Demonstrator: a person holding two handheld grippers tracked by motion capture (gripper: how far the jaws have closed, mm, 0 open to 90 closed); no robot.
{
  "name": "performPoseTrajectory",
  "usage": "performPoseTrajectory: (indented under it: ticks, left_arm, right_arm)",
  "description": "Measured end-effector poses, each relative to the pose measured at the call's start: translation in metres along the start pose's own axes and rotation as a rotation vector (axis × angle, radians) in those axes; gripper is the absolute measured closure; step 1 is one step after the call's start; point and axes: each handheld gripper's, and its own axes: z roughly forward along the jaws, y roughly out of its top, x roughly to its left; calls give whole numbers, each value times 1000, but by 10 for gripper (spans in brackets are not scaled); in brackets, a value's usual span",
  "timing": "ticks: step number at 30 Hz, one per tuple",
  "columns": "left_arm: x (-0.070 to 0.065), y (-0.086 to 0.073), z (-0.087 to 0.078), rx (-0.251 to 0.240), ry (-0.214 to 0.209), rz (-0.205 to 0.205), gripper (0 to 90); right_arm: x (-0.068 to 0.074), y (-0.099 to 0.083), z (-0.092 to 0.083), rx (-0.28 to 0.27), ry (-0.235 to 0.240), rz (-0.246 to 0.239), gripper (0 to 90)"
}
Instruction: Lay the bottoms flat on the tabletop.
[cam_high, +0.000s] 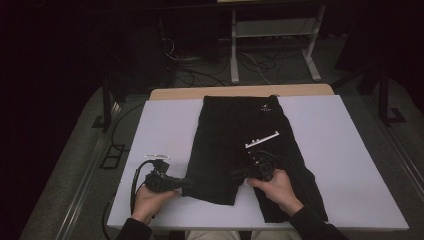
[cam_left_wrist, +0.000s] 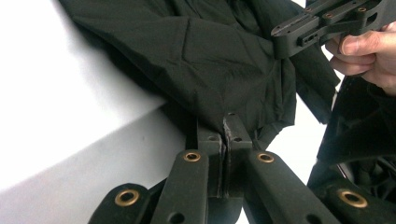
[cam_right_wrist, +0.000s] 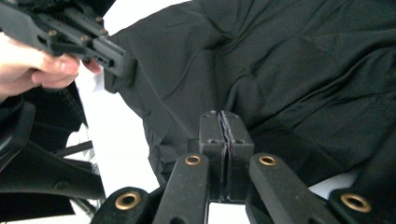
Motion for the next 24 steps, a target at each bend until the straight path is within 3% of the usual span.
performPoseTrajectory:
  ticks: [11, 24]
  left_arm:
    - [7, -10, -10, 65, -17, 13, 868]
    - [9, -14, -18, 118, -37, -5, 883]
  right_arm:
    - [7, -11, 5, 31, 37, -7, 871]
    - [16, -16, 15, 93, 69, -24, 869]
